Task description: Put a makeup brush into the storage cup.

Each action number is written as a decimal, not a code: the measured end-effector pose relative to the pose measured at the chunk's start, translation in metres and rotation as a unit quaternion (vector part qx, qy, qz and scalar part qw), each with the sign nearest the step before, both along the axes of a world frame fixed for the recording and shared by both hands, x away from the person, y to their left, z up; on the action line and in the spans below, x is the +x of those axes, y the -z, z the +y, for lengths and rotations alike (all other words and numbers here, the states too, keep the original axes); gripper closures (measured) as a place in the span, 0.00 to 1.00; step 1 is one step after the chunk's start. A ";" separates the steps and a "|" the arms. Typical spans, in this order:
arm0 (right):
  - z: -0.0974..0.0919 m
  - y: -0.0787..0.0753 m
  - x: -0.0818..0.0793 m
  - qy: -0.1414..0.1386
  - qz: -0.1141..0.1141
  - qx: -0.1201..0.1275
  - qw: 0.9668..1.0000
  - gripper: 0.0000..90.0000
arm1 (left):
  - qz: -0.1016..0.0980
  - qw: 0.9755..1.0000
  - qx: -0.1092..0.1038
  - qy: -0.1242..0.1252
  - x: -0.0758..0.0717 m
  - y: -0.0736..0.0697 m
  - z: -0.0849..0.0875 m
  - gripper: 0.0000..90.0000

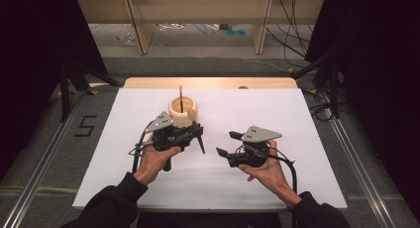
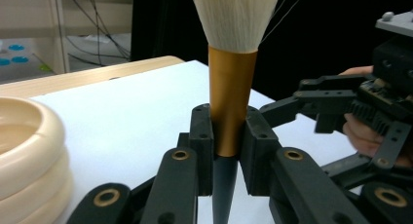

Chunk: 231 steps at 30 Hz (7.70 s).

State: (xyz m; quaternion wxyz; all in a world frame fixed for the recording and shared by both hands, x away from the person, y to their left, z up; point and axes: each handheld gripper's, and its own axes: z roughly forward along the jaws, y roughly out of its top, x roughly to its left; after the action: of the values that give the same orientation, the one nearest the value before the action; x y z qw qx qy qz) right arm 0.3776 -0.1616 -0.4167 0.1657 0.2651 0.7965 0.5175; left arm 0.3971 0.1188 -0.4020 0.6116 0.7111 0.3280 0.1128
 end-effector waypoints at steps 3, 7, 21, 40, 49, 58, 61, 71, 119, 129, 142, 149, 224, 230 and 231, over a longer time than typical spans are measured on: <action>-0.008 0.001 0.000 0.012 0.004 -0.003 1.000 0.28 | -0.002 1.000 0.010 -0.008 0.003 -0.001 0.005 0.86; -0.018 0.003 -0.001 0.028 0.011 -0.004 1.000 0.26 | -0.004 1.000 0.019 -0.023 0.006 -0.004 0.011 0.86; -0.045 0.008 -0.008 0.064 0.023 -0.011 0.998 0.21 | -0.018 0.997 0.041 -0.061 0.021 -0.022 0.035 0.86; -0.055 0.011 -0.017 0.075 0.027 -0.009 0.997 0.20 | -0.026 0.993 0.054 -0.097 0.049 -0.053 0.052 0.86; -0.056 0.012 -0.018 0.077 0.030 -0.010 0.997 0.21 | -0.033 0.991 0.059 -0.111 0.068 -0.064 0.050 0.86; -0.056 0.013 -0.018 0.078 0.028 -0.009 0.997 0.21 | -0.037 0.989 0.055 -0.129 0.087 -0.068 0.047 0.86; -0.055 0.013 -0.018 0.078 0.028 -0.008 0.997 0.21 | -0.036 0.989 0.056 -0.134 0.092 -0.067 0.047 0.86; -0.055 0.014 -0.017 0.074 0.026 -0.002 0.997 0.21 | -0.034 0.987 0.053 -0.146 0.107 -0.059 0.046 0.86; -0.054 0.014 -0.016 0.069 0.028 -0.003 0.997 0.22 | 0.002 0.986 0.067 -0.155 0.123 -0.008 0.032 0.86; -0.054 0.014 -0.017 0.068 0.031 -0.009 0.997 0.22 | 0.030 0.987 0.073 -0.139 0.125 -0.001 0.028 0.64; -0.053 0.014 -0.016 0.067 0.033 -0.007 0.997 0.22 | 0.023 0.983 0.078 -0.163 0.119 -0.006 0.031 0.27; -0.054 0.014 -0.016 0.067 0.032 -0.008 0.997 0.22 | 0.019 0.983 0.072 -0.165 0.113 -0.011 0.035 0.25; -0.057 0.008 -0.019 0.075 0.027 0.014 0.997 0.21 | -0.149 0.970 0.174 -0.075 -0.013 0.011 0.040 0.18; -0.060 0.008 -0.022 0.078 0.031 0.026 0.996 0.21 | -0.138 0.975 0.169 -0.046 -0.023 0.020 0.039 0.18; -0.060 0.008 -0.022 0.079 0.030 0.026 0.996 0.21 | -0.138 0.974 0.171 -0.046 -0.024 0.021 0.039 0.18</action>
State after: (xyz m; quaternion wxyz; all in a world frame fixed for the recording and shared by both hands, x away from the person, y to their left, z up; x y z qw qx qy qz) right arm 0.3552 -0.2220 -0.4245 0.1751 0.3469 0.7642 0.5147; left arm 0.3727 0.1580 -0.4233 0.5145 0.7669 0.2485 0.2921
